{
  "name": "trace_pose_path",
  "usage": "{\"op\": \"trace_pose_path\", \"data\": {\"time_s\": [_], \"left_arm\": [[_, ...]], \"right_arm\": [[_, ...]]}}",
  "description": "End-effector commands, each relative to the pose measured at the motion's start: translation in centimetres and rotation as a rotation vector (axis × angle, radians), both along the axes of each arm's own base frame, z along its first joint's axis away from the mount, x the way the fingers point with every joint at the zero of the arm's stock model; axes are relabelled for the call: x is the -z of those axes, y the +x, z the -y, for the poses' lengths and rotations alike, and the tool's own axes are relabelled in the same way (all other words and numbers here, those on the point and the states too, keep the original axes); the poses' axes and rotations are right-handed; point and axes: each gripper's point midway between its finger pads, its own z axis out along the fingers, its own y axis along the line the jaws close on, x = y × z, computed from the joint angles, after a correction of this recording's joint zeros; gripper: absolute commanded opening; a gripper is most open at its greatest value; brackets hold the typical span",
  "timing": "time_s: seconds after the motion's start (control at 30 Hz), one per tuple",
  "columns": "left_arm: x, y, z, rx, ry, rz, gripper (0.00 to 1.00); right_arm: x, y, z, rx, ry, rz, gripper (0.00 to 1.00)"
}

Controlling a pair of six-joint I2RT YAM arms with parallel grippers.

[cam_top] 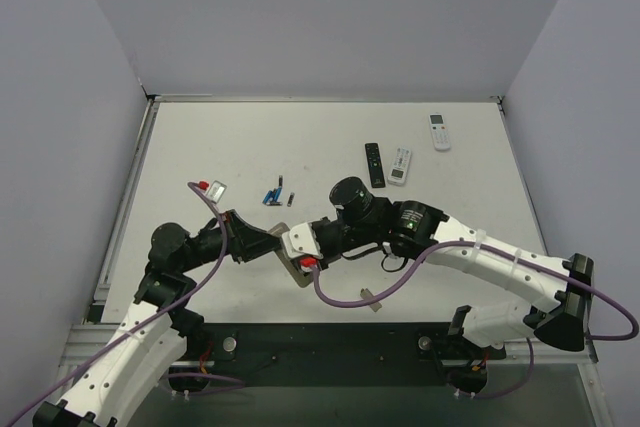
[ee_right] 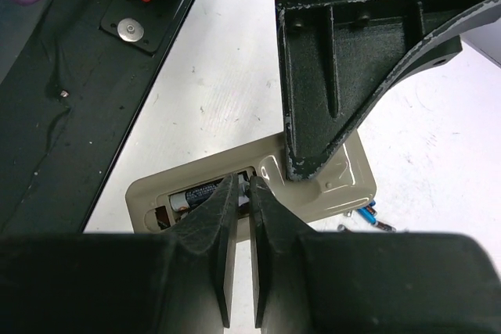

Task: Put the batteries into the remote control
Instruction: Load the battery into the remote control.

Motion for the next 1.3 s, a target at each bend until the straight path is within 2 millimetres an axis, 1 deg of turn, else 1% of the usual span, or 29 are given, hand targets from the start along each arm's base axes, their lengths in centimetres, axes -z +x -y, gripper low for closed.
{"op": "trace_pose_path", "data": {"time_s": [0.0,0.3,0.47,0.7,0.93,1.1,1.17,1.27], "left_arm": [[-5.6,-0.8,-0.5,-0.011,-0.148,0.152,0.0],[-8.0,-1.4,-0.9,-0.017,-0.226,0.207,0.0],[-8.9,-1.6,-1.1,-0.022,-0.241,0.238,0.0],[-9.9,-1.9,-1.3,-0.029,-0.26,0.27,0.0],[-10.2,-1.9,-1.4,-0.033,-0.267,0.291,0.0],[-10.7,-2.4,-1.6,-0.03,-0.281,0.325,0.0],[-10.9,-2.5,-1.7,-0.034,-0.286,0.339,0.0],[-11.3,-2.8,-1.8,-0.035,-0.293,0.362,0.0]], "right_arm": [[2.3,-0.1,1.8,0.028,-0.07,-0.02,0.04],[4.5,0.5,3.4,0.08,-0.117,-0.032,0.03],[5.0,0.3,3.6,0.079,-0.128,-0.044,0.03],[6.2,-0.3,3.8,0.067,-0.155,-0.082,0.0],[7.5,-0.7,4.1,0.071,-0.195,-0.122,0.0],[8.2,-0.2,4.4,0.101,-0.203,-0.154,0.0],[8.4,0.4,4.6,0.127,-0.196,-0.168,0.0],[9.2,0.7,4.7,0.14,-0.208,-0.183,0.0]]}}
